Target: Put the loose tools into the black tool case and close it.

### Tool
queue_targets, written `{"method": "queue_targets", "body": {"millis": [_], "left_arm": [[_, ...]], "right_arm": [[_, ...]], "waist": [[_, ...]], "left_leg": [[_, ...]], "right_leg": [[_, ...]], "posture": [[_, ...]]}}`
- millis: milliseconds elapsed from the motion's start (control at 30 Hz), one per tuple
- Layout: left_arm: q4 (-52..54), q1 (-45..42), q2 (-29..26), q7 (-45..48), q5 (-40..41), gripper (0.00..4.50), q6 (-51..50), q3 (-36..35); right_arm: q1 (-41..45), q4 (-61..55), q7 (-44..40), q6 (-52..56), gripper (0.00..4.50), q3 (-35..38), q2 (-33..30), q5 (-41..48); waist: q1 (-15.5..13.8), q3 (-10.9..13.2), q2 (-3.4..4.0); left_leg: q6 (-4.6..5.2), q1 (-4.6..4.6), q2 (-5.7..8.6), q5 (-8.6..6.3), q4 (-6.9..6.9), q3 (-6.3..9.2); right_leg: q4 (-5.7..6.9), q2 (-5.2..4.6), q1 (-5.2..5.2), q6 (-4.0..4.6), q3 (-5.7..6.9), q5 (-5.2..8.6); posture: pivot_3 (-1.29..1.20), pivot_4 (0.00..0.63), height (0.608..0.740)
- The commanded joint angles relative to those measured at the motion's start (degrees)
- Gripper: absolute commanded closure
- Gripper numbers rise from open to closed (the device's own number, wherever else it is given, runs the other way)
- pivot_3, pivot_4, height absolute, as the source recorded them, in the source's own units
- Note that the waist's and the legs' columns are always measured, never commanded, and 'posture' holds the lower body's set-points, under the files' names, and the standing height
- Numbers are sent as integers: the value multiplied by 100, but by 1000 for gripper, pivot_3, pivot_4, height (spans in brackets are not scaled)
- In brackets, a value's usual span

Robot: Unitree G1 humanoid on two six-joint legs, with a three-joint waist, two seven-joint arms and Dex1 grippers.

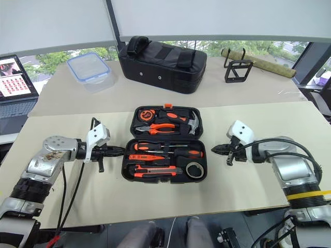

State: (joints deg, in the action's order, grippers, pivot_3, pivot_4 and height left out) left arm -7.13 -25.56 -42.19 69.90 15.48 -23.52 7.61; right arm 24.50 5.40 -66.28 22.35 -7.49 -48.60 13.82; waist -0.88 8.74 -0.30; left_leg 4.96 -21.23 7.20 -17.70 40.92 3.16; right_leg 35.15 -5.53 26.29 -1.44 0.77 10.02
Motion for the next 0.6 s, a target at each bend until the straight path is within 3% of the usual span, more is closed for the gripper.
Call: {"method": "queue_targets", "body": {"millis": [33, 167, 333, 467, 600], "left_arm": [[818, 310, -44, 337, 414, 4443, -206, 14], [1134, 678, -169, 358, 430, 4443, -286, -22], [1406, 1110, -254, 78, 334, 4443, -278, -146], [1014, 1211, -456, -311, 68, 4443, -259, -395], [445, 632, -550, -561, 661, 3333, -1483, -965]], "right_arm": [[-155, -519, -482, -280, 4500, 97, -204, 180], [-566, -954, -584, -222, 4500, 278, -402, 297], [-1037, -1218, -87, -179, 4500, 584, -507, 34], [-1222, -1129, 300, -72, 4500, 922, -625, -84], [-736, -929, 654, 1024, 3351, 1432, -515, 450]], "waist": [[0, 0, 0], [8, 0, 0], [17, 0, 1], [10, 0, 1], [16, 0, 1]], "left_leg": [[3, 0, 1, -2, 0, 0], [3, 1, -4, -3, -4, 1], [2, 3, -6, -3, -7, 1], [-3, 6, -5, -5, -5, -1], [-28, 10, -4, -15, -5, -1]], "right_leg": [[-1, 0, 0, 0, -1, 0], [-6, 3, 1, 0, 3, 0], [-6, 3, 0, 0, -1, 0], [-5, 3, -3, 0, -2, 0], [0, 5, -5, 1, -1, 0]], "posture": [[0, 150, 722], [0, 150, 722], [0, 150, 722], [0, 150, 722], [0, 150, 722]]}}
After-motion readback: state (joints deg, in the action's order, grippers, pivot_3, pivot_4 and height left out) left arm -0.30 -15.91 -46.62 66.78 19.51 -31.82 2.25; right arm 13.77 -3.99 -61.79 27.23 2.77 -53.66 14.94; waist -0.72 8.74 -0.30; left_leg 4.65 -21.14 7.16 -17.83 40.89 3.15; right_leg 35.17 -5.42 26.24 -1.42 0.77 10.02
